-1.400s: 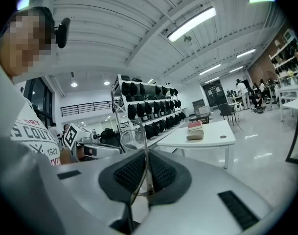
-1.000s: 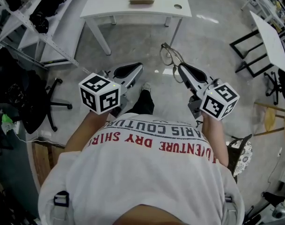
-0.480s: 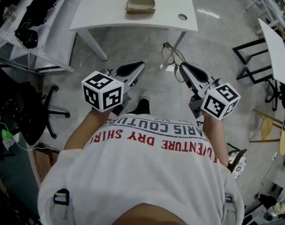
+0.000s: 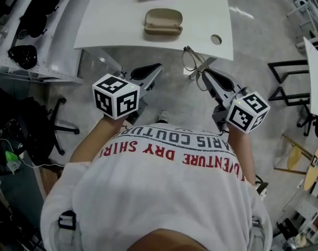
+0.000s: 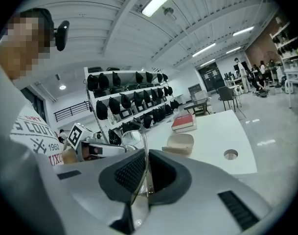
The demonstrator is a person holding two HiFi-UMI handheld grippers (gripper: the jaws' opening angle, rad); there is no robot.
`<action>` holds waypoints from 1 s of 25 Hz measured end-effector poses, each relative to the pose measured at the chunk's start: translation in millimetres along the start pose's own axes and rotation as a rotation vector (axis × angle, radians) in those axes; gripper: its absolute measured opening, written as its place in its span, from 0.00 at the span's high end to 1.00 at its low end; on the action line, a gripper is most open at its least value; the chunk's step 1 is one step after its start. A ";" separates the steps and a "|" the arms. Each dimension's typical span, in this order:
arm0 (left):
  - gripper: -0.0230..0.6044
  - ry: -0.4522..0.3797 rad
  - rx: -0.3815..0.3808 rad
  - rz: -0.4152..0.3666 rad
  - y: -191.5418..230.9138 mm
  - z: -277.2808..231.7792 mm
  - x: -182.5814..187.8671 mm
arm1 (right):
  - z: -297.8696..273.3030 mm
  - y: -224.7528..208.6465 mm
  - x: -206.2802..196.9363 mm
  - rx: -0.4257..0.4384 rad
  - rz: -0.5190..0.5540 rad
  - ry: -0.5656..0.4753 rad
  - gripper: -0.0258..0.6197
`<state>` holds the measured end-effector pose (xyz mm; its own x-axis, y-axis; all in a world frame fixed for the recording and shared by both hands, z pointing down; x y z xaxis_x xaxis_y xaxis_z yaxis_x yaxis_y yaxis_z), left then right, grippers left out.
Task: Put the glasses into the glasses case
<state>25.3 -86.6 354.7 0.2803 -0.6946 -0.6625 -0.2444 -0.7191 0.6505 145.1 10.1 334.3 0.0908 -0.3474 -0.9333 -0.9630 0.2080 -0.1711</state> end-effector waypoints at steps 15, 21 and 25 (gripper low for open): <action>0.92 -0.046 0.091 0.088 53.7 -44.7 48.2 | -66.5 -73.5 18.3 0.098 -0.007 0.004 0.91; 0.92 -0.086 0.144 0.135 77.0 -58.0 65.7 | -103.0 -99.4 28.0 0.176 0.013 0.042 0.91; 0.92 -0.113 0.182 0.171 90.8 -66.8 76.4 | -127.7 -114.4 33.5 0.241 0.038 0.078 0.91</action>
<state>86.6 -203.7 388.0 0.1183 -0.7966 -0.5928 -0.4448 -0.5763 0.6856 225.9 -142.0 362.9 0.0267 -0.4027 -0.9150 -0.8763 0.4310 -0.2152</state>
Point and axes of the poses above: the fingertips, and each gripper's own axes: z backward along the fingers, y to its left, x out of its top, the point moved 2 cm from there along z, backward along the fingers, and after that the axes turned 15 degrees about z, right-handed, at the moved point
